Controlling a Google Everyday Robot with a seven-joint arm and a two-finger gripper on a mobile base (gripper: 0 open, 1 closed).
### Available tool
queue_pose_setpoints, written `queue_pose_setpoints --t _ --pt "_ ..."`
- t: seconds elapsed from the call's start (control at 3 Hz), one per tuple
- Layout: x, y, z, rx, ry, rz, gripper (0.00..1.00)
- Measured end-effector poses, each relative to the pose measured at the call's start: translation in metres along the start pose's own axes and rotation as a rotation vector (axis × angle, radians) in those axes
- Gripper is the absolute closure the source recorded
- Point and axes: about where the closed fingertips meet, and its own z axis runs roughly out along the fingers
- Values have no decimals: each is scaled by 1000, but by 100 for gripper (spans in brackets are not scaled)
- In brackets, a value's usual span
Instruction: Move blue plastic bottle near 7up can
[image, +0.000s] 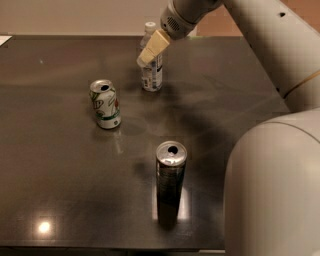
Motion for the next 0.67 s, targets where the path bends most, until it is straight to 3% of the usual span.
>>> queue_pose_setpoints --t 0.67 --pt "-3 2 7 -35 7 -22 41"
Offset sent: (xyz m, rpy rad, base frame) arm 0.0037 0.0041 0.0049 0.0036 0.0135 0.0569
